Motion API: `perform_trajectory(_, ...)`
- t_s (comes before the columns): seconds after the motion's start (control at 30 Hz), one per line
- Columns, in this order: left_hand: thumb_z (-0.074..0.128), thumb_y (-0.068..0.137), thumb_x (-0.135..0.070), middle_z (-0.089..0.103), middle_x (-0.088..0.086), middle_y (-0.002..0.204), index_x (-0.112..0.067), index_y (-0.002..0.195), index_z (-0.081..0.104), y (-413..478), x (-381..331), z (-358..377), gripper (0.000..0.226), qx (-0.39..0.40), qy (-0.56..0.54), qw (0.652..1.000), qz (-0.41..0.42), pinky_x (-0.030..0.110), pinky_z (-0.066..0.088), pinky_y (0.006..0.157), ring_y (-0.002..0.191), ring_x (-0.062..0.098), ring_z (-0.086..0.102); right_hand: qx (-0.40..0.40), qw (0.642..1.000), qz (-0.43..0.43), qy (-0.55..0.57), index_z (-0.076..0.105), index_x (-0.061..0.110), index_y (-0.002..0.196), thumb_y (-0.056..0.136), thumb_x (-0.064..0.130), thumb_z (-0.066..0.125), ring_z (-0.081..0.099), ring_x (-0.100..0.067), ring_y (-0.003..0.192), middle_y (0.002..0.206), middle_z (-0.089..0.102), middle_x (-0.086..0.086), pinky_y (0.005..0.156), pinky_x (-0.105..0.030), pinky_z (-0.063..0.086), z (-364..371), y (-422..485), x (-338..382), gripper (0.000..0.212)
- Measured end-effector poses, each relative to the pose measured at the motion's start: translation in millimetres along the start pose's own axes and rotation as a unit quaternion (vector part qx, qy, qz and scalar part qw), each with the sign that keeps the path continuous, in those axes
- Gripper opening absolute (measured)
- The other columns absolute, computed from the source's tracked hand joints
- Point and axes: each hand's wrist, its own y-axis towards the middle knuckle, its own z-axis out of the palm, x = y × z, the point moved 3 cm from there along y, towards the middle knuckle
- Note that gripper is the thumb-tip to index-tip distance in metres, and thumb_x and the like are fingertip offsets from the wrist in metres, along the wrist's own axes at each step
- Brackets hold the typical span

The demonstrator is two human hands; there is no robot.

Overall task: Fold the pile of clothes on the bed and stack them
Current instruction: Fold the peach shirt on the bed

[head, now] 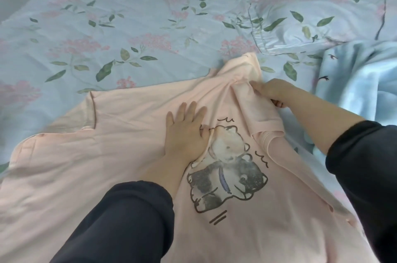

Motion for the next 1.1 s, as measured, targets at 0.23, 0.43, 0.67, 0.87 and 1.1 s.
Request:
perform_trajectory(0.23, 0.016, 0.095, -0.043, 0.006, -0.005, 0.161, -0.033, 0.151, 0.016, -1, -2, -4, 0.057, 0.009, 0.011, 1.0, -0.002, 0.05, 0.002, 0.117, 0.147, 0.019, -0.001, -0.072, 0.995, -0.065, -0.005, 0.055, 0.001, 0.094, 0.09, 0.02, 0.059, 0.059, -0.032, 0.089, 0.109, 0.061, -0.02, 0.074, -0.034, 0.047, -9, -15, -20, 0.02)
perform_trajectory(0.43, 0.015, 0.096, -0.044, 0.005, -0.005, 0.161, -0.033, 0.151, 0.014, -1, 0, -3, 0.057, 0.009, 0.023, 1.0, 0.001, 0.05, 0.002, 0.117, 0.148, 0.019, -0.002, -0.274, 0.96, -0.019, 0.051, 0.051, 0.001, 0.119, 0.091, 0.003, 0.043, 0.055, -0.039, 0.109, 0.116, 0.059, -0.024, 0.085, -0.037, 0.044, -26, -2, -55, 0.03)
perform_trajectory(0.67, 0.018, 0.097, -0.041, 0.005, -0.005, 0.161, -0.033, 0.151, 0.014, 2, 0, -3, 0.055, 0.014, 0.031, 0.999, -0.003, 0.049, 0.003, 0.116, 0.148, 0.019, -0.001, -0.234, 0.962, -0.072, -0.117, 0.033, 0.002, 0.136, 0.091, 0.01, 0.041, 0.04, -0.035, 0.122, 0.134, 0.041, -0.019, 0.098, -0.042, 0.039, -9, -25, -41, 0.046)
perform_trajectory(0.87, 0.009, 0.1, -0.039, 0.012, -0.003, 0.16, -0.029, 0.151, 0.017, -9, -6, -12, 0.053, 0.029, 0.048, 0.998, 0.015, 0.046, 0.009, 0.116, 0.147, 0.02, 0.007, -0.284, 0.943, -0.151, -0.081, 0.055, 0.012, 0.086, 0.09, 0.019, 0.043, 0.057, -0.032, 0.086, 0.089, 0.059, -0.012, 0.063, -0.032, 0.035, 7, -124, -69, 0.015)
perform_trajectory(1.1, 0.014, 0.1, -0.048, 0.001, -0.001, 0.161, -0.031, 0.152, 0.01, -63, -92, -16, 0.055, 0.063, 0.025, 0.994, 0.082, 0.05, 0.0, 0.115, 0.147, 0.023, -0.008, -0.096, 0.984, -0.01, -0.147, 0.053, 0.016, 0.081, 0.094, 0.04, 0.043, 0.05, -0.02, 0.078, 0.07, 0.046, 0.004, 0.07, -0.029, 0.038, 32, -178, -131, 0.029)
